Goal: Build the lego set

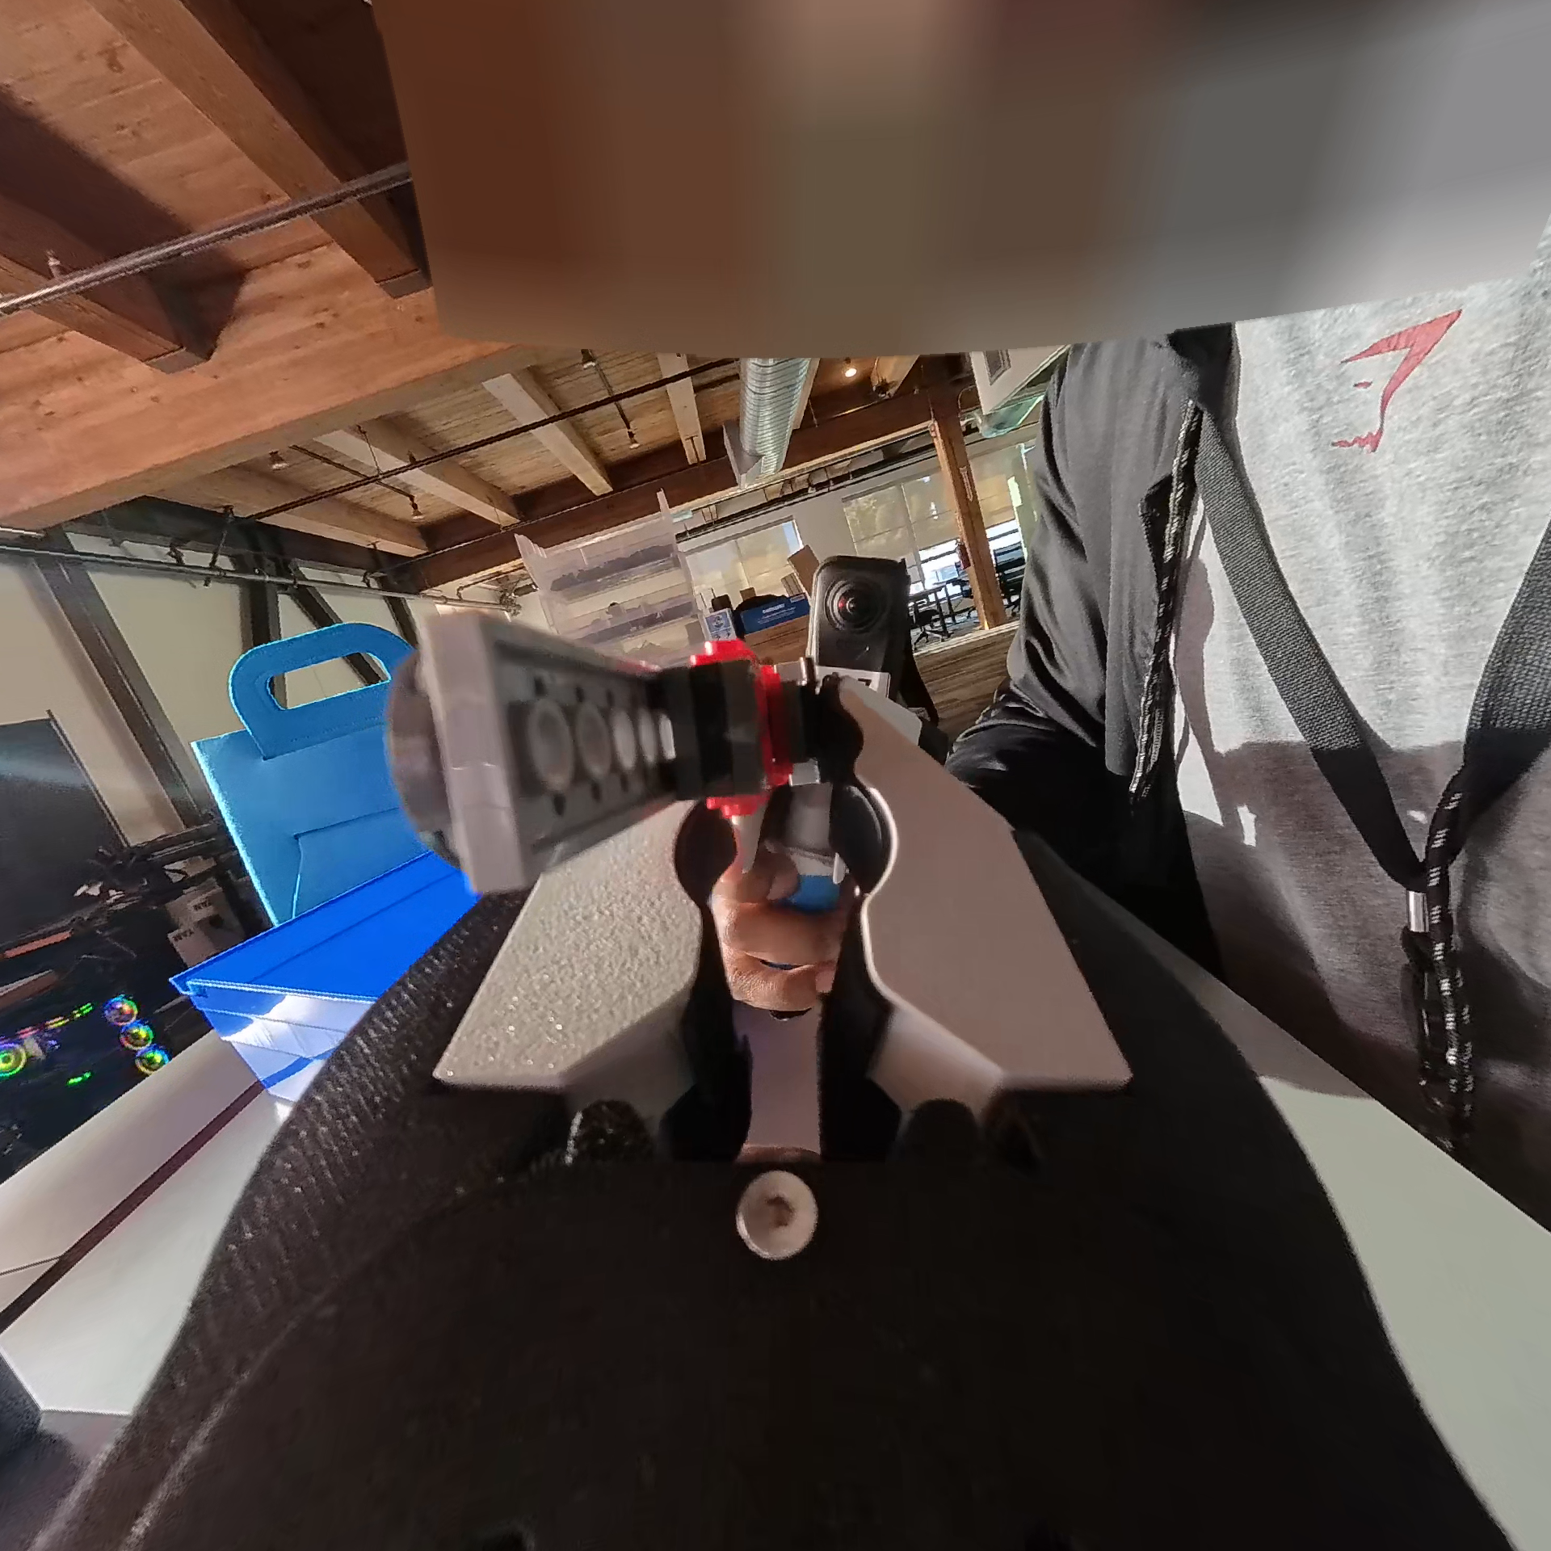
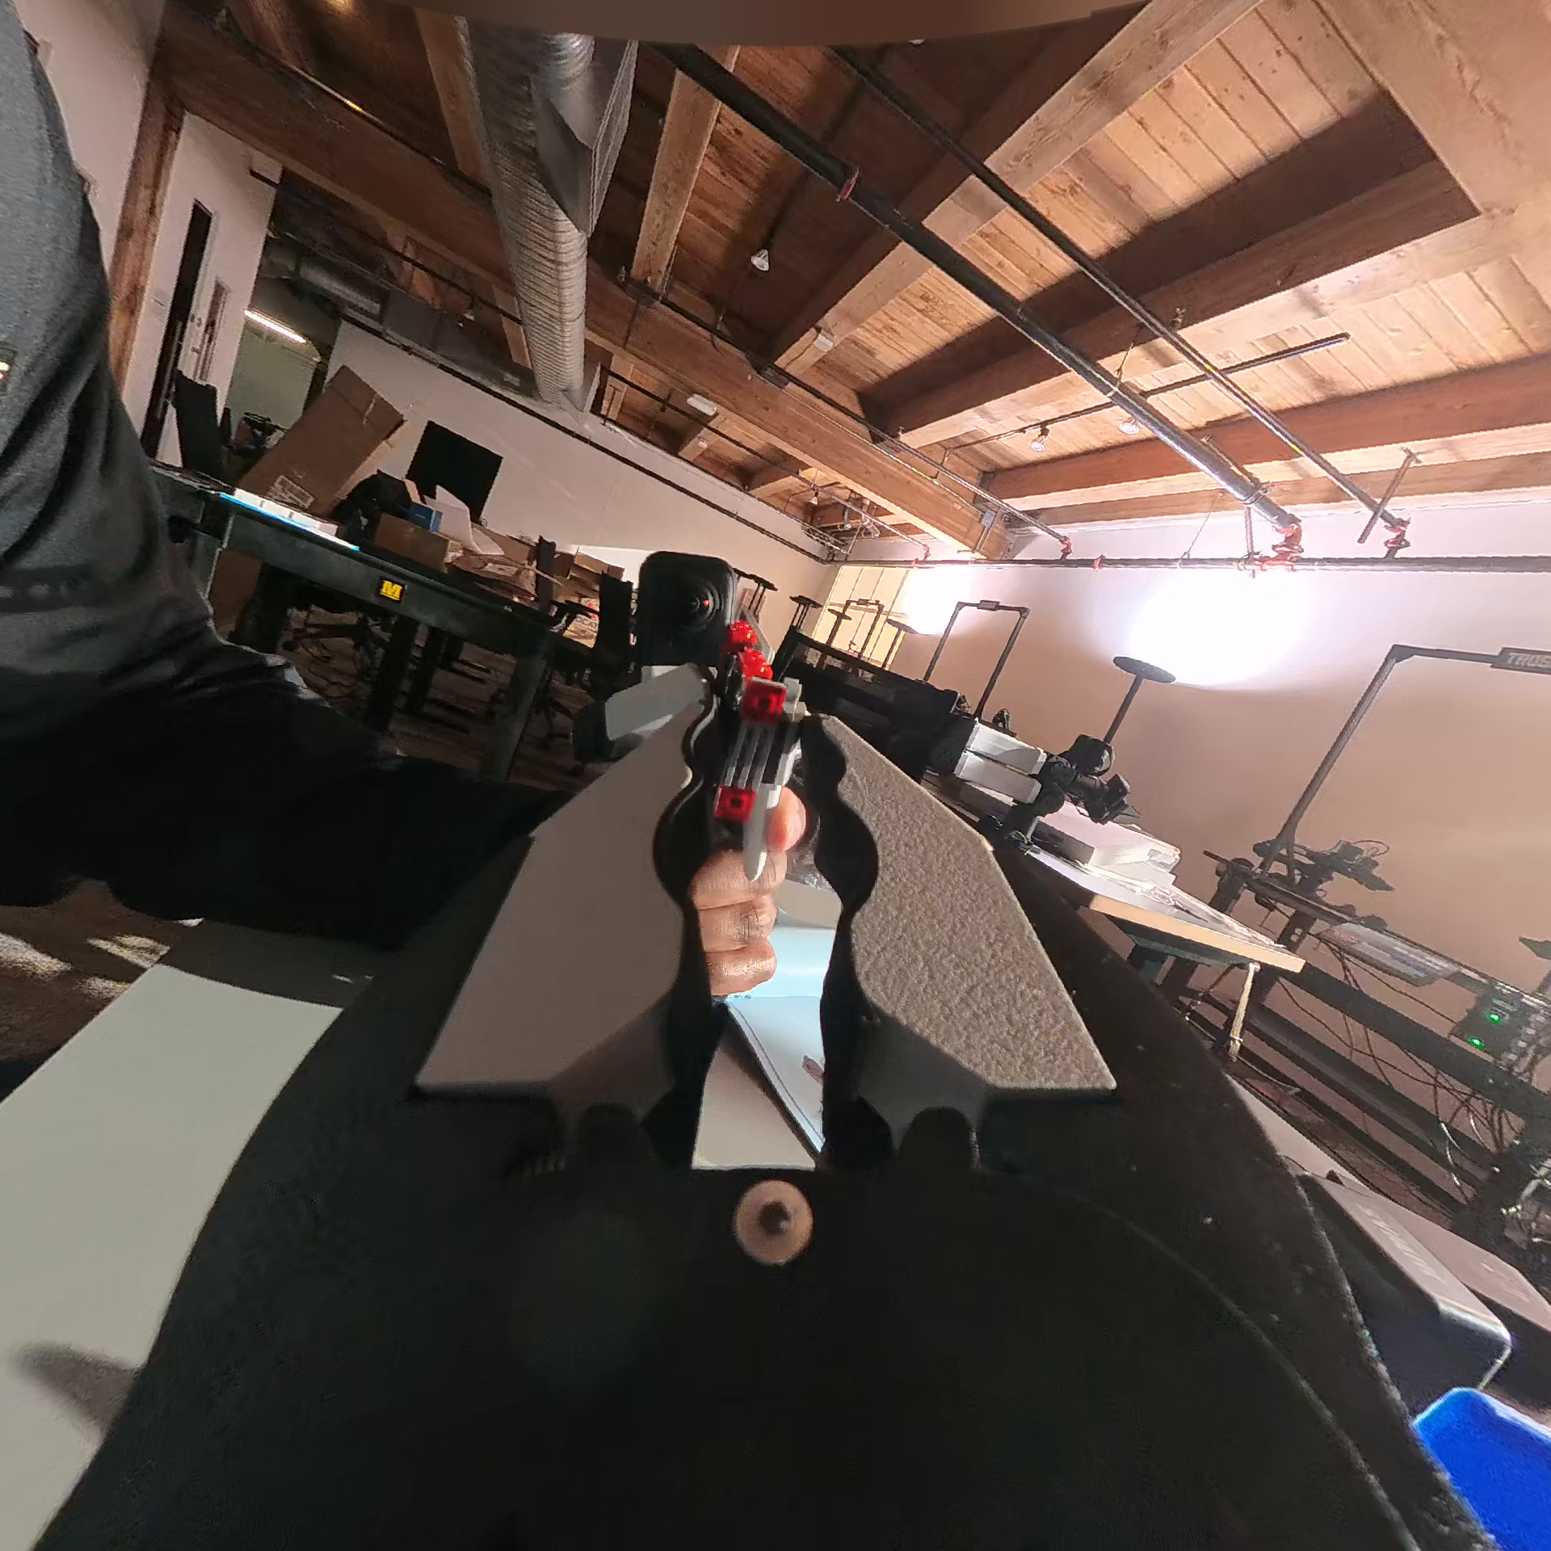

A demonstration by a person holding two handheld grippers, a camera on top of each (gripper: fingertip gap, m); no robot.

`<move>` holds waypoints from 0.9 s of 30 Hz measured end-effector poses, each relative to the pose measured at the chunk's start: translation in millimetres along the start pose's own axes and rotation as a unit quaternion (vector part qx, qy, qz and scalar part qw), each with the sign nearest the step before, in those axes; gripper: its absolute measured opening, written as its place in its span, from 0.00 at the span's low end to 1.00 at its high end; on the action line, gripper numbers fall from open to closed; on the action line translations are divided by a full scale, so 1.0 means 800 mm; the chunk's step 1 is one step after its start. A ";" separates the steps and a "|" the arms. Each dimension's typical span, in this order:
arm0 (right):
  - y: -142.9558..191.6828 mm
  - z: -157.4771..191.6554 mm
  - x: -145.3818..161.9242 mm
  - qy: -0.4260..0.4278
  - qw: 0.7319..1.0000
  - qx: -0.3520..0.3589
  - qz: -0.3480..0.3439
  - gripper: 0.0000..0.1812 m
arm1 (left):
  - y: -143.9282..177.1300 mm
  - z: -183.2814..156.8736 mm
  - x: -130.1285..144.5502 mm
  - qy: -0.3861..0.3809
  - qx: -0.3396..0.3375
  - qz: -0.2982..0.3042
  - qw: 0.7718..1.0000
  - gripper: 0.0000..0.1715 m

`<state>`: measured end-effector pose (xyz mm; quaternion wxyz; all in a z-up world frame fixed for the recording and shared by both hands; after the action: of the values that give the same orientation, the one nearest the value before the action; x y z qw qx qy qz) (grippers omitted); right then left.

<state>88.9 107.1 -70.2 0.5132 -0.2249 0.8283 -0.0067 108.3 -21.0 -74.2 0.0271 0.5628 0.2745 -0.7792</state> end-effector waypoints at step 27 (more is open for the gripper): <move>-0.005 0.001 0.001 -0.018 1.000 -0.001 0.007 0.11 | 0.004 0.004 0.000 0.029 0.010 -0.029 0.999 0.11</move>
<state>90.8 103.6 -70.0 0.5281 -0.2194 0.8204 0.0016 106.6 -25.2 -74.6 -0.0084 0.5771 0.2836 -0.7658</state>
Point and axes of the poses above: each gripper's, where its closed fingertips meet, y back along the fingers, x out of its underside, z = x × y across the jaws, the point moved 7 cm from there along y, back along the fingers, and after that the axes turned 15 degrees about -x, right-handed, at the moved point
